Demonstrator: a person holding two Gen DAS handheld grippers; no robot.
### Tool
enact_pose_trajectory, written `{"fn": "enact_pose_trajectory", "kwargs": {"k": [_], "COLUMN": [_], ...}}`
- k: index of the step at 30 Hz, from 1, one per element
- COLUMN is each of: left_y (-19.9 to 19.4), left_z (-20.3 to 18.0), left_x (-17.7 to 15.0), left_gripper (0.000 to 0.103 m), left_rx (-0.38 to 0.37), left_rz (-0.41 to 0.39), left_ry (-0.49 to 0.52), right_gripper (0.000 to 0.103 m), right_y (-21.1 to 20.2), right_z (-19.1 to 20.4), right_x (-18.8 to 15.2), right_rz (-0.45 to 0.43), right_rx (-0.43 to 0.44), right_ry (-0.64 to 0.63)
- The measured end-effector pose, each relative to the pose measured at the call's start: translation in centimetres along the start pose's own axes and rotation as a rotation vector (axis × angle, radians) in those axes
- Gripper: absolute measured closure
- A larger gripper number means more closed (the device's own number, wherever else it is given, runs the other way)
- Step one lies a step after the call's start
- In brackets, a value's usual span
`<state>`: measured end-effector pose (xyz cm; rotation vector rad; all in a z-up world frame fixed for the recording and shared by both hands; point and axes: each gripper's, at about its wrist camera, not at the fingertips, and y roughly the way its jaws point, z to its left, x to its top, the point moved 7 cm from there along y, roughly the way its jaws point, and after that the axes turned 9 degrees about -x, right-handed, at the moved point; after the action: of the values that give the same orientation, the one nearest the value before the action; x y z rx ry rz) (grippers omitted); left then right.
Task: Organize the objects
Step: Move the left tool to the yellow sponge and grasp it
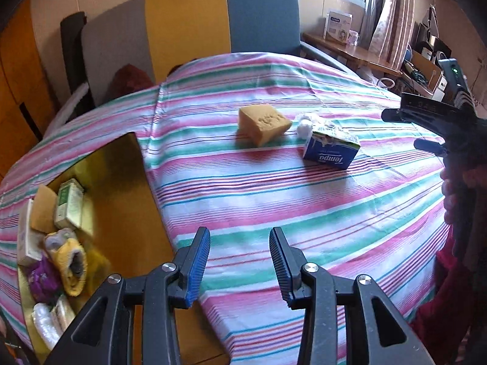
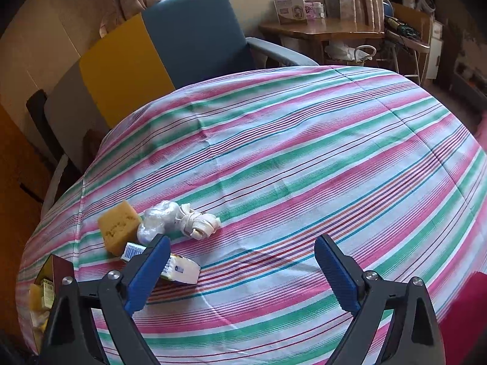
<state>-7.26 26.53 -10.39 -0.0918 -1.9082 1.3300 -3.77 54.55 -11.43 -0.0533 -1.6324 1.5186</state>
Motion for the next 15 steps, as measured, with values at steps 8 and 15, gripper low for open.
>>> {"fn": "enact_pose_trajectory", "kwargs": {"k": [8, 15], "left_y": [4.1, 8.0], "left_z": [-0.1, 1.0], "left_x": [2.9, 7.2], "left_gripper": [0.063, 0.044], "left_rx": [-0.076, -0.134], "left_rz": [0.077, 0.111], "left_ry": [-0.093, -0.237], "right_gripper": [0.006, 0.006], "right_y": [0.2, 0.0], "right_z": [-0.9, -0.4], "right_x": [0.3, 0.1], "right_rz": [0.030, 0.044], "right_rx": [0.050, 0.084], "right_ry": [0.063, 0.055]}}
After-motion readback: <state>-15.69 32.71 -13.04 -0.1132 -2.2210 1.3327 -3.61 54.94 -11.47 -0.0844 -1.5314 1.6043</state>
